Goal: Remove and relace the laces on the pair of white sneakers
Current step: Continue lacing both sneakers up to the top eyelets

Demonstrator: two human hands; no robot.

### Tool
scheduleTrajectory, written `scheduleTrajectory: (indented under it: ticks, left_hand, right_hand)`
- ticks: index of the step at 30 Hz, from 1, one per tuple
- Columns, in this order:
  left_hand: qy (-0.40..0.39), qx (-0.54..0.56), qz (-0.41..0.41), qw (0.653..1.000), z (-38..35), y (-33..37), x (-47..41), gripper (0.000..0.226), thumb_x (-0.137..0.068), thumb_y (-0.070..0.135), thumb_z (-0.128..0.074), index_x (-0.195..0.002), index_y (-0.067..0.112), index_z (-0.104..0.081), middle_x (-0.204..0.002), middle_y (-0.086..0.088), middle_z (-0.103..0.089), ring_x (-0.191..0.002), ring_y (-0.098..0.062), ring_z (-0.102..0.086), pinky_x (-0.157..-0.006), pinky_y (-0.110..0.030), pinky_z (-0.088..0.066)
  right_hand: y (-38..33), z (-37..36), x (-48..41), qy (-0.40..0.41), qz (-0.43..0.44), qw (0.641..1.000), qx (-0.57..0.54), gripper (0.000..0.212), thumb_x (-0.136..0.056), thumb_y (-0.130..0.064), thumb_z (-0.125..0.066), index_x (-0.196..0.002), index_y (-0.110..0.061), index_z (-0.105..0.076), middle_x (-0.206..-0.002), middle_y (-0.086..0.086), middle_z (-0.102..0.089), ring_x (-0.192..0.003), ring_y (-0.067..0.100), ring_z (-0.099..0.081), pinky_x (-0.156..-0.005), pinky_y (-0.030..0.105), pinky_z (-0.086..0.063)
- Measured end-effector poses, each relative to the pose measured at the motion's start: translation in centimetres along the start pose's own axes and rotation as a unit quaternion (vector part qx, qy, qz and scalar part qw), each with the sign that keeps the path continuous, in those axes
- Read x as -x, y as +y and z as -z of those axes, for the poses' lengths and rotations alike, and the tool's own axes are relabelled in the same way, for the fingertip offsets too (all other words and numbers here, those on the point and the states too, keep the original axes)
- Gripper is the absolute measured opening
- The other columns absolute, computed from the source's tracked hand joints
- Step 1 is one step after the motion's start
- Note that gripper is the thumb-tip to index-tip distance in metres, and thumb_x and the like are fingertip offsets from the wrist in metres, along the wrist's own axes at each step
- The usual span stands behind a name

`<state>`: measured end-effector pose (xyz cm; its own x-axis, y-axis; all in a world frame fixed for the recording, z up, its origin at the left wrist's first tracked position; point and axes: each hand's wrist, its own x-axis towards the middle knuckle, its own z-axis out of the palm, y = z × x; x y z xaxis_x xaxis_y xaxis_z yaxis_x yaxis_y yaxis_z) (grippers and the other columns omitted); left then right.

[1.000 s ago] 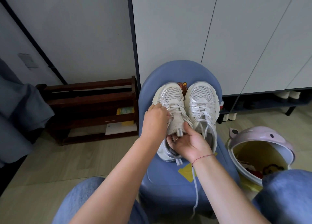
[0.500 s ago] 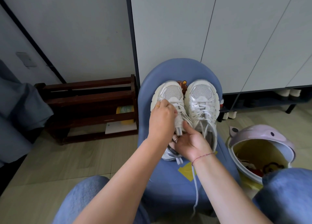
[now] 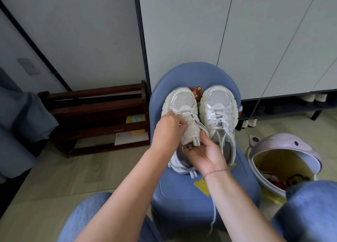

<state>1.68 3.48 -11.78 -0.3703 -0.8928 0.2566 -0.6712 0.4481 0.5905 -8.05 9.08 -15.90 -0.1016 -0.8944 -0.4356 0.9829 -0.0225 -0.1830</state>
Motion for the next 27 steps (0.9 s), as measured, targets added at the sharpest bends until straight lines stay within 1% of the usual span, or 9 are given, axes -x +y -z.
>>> scheduleTrajectory:
  ticks: [3,11,12,14,16,18,20,22,27]
  left_hand:
    - [-0.001,-0.007,-0.002,1.0,0.1,-0.1,-0.1,0.012,-0.091,0.009,-0.062,-0.093,0.007,-0.073,-0.101,-0.007,-0.062,-0.094,-0.021,-0.057,-0.075,-0.03,-0.044]
    - [-0.007,-0.045,-0.001,0.999,0.2,0.1,-0.3,0.015,-0.091,0.006,-0.058,-0.087,0.004,-0.072,-0.1,-0.01,-0.061,-0.093,-0.026,-0.057,-0.076,-0.038,-0.048]
    - [-0.008,-0.051,0.0,0.999,0.2,0.2,-0.3,0.015,-0.09,0.005,-0.057,-0.086,0.003,-0.072,-0.099,-0.011,-0.061,-0.093,-0.027,-0.057,-0.076,-0.04,-0.049]
    - [-0.014,-0.065,0.004,0.998,0.2,0.3,-0.3,0.016,-0.09,0.004,-0.056,-0.085,0.003,-0.071,-0.099,-0.011,-0.06,-0.093,-0.028,-0.056,-0.075,-0.04,-0.049]
    - [-0.02,-0.075,0.005,0.997,0.2,0.3,-0.3,0.017,-0.09,0.005,-0.055,-0.085,0.002,-0.071,-0.1,-0.011,-0.06,-0.092,-0.027,-0.056,-0.074,-0.039,-0.049]
    - [-0.014,-0.082,0.0,0.997,0.1,0.3,-0.3,0.017,-0.091,0.007,-0.054,-0.086,0.002,-0.07,-0.1,-0.01,-0.06,-0.093,-0.027,-0.056,-0.072,-0.037,-0.047]
    - [0.002,-0.076,-0.012,0.997,-0.2,0.3,-0.3,0.017,-0.093,0.01,-0.054,-0.092,0.003,-0.07,-0.102,-0.008,-0.061,-0.096,-0.025,-0.055,-0.071,-0.035,-0.045]
    - [0.017,-0.072,-0.029,0.997,-0.5,0.5,-0.2,0.017,-0.094,0.011,-0.055,-0.095,0.003,-0.07,-0.104,-0.01,-0.062,-0.098,-0.027,-0.056,-0.074,-0.035,-0.043]
    - [0.023,-0.048,-0.015,0.998,-0.9,0.6,-0.1,0.015,-0.094,0.01,-0.056,-0.097,0.005,-0.069,-0.105,-0.01,-0.063,-0.099,-0.027,-0.056,-0.077,-0.031,-0.04]
  right_hand:
    - [0.1,-0.2,0.3,-0.009,-0.003,1.0,-0.009,0.024,-0.083,-0.016,-0.056,-0.101,0.0,-0.06,-0.1,0.018,-0.065,-0.096,0.03,-0.059,-0.088,0.042,-0.045]
    - [-0.1,-0.1,0.1,-0.002,-0.009,1.0,0.006,0.02,-0.09,-0.018,-0.055,-0.1,-0.002,-0.061,-0.099,0.017,-0.065,-0.097,0.029,-0.058,-0.094,0.041,-0.041]
    - [0.0,0.0,0.1,-0.011,-0.012,1.0,0.01,0.022,-0.082,-0.014,-0.065,-0.1,-0.002,-0.062,-0.099,0.017,-0.066,-0.097,0.029,-0.059,-0.094,0.041,-0.043]
    - [0.1,0.3,0.0,-0.035,-0.003,0.999,-0.002,0.061,-0.043,-0.004,-0.091,-0.099,0.0,-0.066,-0.102,0.017,-0.068,-0.099,0.03,-0.061,-0.089,0.042,-0.048]
    - [0.0,0.6,-0.3,-0.038,-0.009,0.999,-0.014,0.085,-0.019,0.0,-0.095,-0.099,0.0,-0.066,-0.102,0.018,-0.069,-0.101,0.03,-0.061,-0.089,0.042,-0.049]
    - [-0.1,0.5,-0.1,-0.041,-0.01,0.999,0.012,0.061,-0.045,-0.004,-0.091,-0.1,-0.002,-0.065,-0.096,0.016,-0.07,-0.098,0.028,-0.062,-0.082,0.041,-0.054]
    - [-0.3,0.1,0.2,-0.009,-0.002,0.998,0.057,0.018,-0.084,-0.014,-0.064,-0.099,-0.005,-0.063,-0.086,0.013,-0.072,-0.092,0.024,-0.062,-0.07,0.039,-0.057]
    - [-0.3,0.2,0.0,0.001,0.003,0.997,0.08,0.019,-0.094,-0.02,-0.05,-0.097,-0.007,-0.062,-0.081,0.011,-0.071,-0.088,0.022,-0.062,-0.065,0.036,-0.058]
    - [-0.3,0.0,0.1,0.015,-0.005,0.996,0.086,0.02,-0.095,-0.022,-0.051,-0.093,-0.006,-0.062,-0.08,0.011,-0.07,-0.085,0.022,-0.061,-0.067,0.035,-0.058]
